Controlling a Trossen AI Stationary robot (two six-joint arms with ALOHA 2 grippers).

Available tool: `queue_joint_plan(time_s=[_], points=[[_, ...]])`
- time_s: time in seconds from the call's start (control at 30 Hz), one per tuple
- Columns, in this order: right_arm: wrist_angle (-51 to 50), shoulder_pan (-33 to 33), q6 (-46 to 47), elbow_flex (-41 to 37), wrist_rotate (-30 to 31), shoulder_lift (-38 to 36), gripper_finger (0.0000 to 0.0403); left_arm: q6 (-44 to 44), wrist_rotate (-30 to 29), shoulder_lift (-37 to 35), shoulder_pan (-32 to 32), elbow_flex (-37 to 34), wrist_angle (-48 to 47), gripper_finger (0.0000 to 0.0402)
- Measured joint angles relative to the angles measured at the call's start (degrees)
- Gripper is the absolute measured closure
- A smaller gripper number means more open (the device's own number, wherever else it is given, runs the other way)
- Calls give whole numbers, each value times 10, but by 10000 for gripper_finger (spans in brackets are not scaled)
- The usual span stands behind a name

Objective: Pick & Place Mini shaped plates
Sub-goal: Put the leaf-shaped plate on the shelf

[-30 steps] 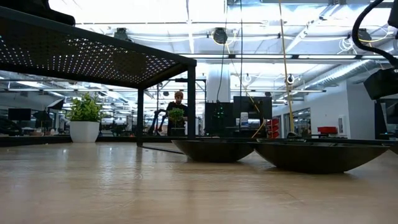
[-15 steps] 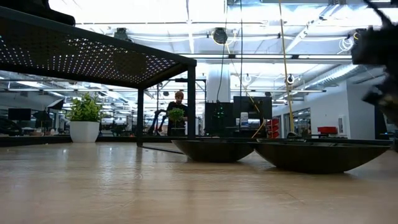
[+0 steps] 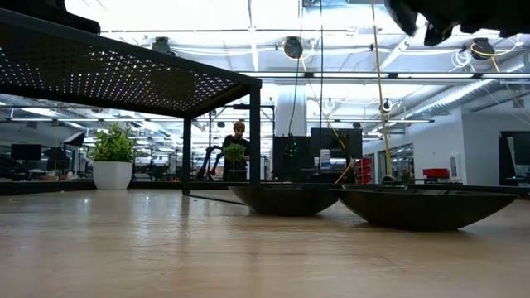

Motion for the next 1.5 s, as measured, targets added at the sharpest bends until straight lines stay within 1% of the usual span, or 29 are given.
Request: queue_joint_plan(time_s=[0.07, 0.1, 0.17, 0.2, 0.33, 0.43, 0.57, 0.63, 0.73, 0.87, 1.0, 1.07, 1.1, 1.13, 1.2, 1.23, 1.27, 1.3, 1.37, 1.43, 1.5], points=[[128, -16, -66, -31, 2, 18, 402, 0, 0, 0, 0, 0, 1, 146], [176, -27, -87, -43, 2, 29, 402, 0, 0, 0, 0, 0, 1, 146], [242, -55, -110, -55, 2, 51, 402, 0, 0, 0, 0, 0, 0, 146], [259, -70, -116, -56, 2, 61, 402, 0, 0, 0, 0, 0, 0, 146], [266, -143, -143, -34, 1, 98, 402, 3, -2, 0, 0, 0, 1, 146], [282, -199, -162, -10, 15, 125, 402, 43, -46, 0, 0, 0, 10, 146], [283, -264, -185, 10, 71, 155, 402, 32, -91, 0, 0, 0, 70, 146], [281, -288, -182, 10, 77, 169, 402, 45, -108, 0, 0, 0, 109, 146], [288, -315, -182, 10, 68, 187, 402, 83, -160, 0, 0, 0, 148, 146], [305, -332, -202, 10, 56, 190, 403, 62, -220, 0, 0, 0, 148, 146], [308, -344, -197, 10, 11, 190, 403, 31, -303, 0, 0, 0, 156, 146], [308, -349, -187, 10, -20, 190, 403, 11, -319, 0, 0, 0, 154, 146], [310, -351, -182, 10, -35, 190, 403, 7, -314, 0, 0, 0, 154, 146], [313, -353, -176, 10, -46, 190, 403, 5, -296, 2, 0, 0, 155, 146], [320, -357, -171, 10, -61, 190, 403, -6, -224, 16, 0, -1, 175, 146], [322, -358, -170, 10, -62, 190, 403, -12, -178, 30, 0, -8, 212, 147], [322, -358, -170, 10, -62, 190, 403, -9, -141, 50, 0, -21, 265, 147], [322, -359, -170, 10, -62, 190, 403, 12, -110, 78, 0, -39, 334, 147], [322, -359, -169, 10, -62, 190, 403, 81, -57, 148, 0, -78, 498, 147], [327, -359, -159, 10, -63, 190, 403, 152, -29, 244, 4, -104, 678, 147], [325, -359, -142, 10, -71, 190, 403, 182, -30, 338, 13, -106, 801, 147]])
